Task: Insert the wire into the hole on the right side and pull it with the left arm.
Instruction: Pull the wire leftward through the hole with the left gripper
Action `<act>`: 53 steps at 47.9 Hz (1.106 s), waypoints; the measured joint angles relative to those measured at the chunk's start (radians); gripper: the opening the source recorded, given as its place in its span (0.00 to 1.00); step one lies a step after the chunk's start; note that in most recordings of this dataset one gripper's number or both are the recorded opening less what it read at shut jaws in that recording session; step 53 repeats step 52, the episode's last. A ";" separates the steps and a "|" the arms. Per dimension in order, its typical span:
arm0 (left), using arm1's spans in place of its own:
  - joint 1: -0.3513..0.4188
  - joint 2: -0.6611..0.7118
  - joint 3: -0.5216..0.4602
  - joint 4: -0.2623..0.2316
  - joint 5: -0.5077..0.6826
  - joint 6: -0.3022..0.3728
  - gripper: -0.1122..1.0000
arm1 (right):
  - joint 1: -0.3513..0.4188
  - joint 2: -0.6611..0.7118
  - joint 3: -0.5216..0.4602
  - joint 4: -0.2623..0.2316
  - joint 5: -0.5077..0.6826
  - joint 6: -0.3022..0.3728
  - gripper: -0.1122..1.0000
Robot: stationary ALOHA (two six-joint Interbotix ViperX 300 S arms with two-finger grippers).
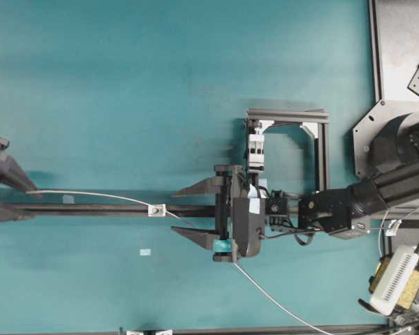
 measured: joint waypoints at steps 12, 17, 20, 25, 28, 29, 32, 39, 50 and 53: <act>0.002 -0.002 0.005 0.000 0.005 0.003 0.80 | 0.000 0.000 0.000 0.000 0.002 0.002 0.84; 0.011 -0.003 0.005 0.000 0.005 0.005 0.80 | 0.000 0.000 0.000 0.002 0.003 0.002 0.84; 0.017 -0.003 0.006 0.000 0.005 0.005 0.80 | 0.000 0.000 0.000 0.000 0.005 0.002 0.84; 0.028 -0.005 0.006 0.000 0.006 0.008 0.80 | 0.000 0.000 0.000 0.000 0.005 0.002 0.84; 0.038 -0.005 0.005 0.000 0.005 0.009 0.80 | 0.000 0.000 -0.002 0.002 0.005 0.002 0.84; 0.041 -0.005 0.005 0.000 0.005 0.009 0.80 | 0.000 0.000 0.000 0.000 0.005 0.002 0.84; 0.055 -0.011 0.005 0.000 0.006 0.014 0.80 | 0.000 -0.005 0.000 0.000 0.005 0.002 0.84; 0.080 -0.044 0.005 0.000 0.009 0.046 0.79 | 0.000 -0.046 0.011 0.000 0.005 -0.002 0.84; 0.124 -0.158 0.006 0.000 0.057 0.106 0.79 | 0.000 -0.123 0.051 0.002 0.005 -0.003 0.84; 0.133 -0.183 0.006 0.000 0.072 0.114 0.79 | -0.002 -0.135 0.057 0.000 0.005 -0.003 0.84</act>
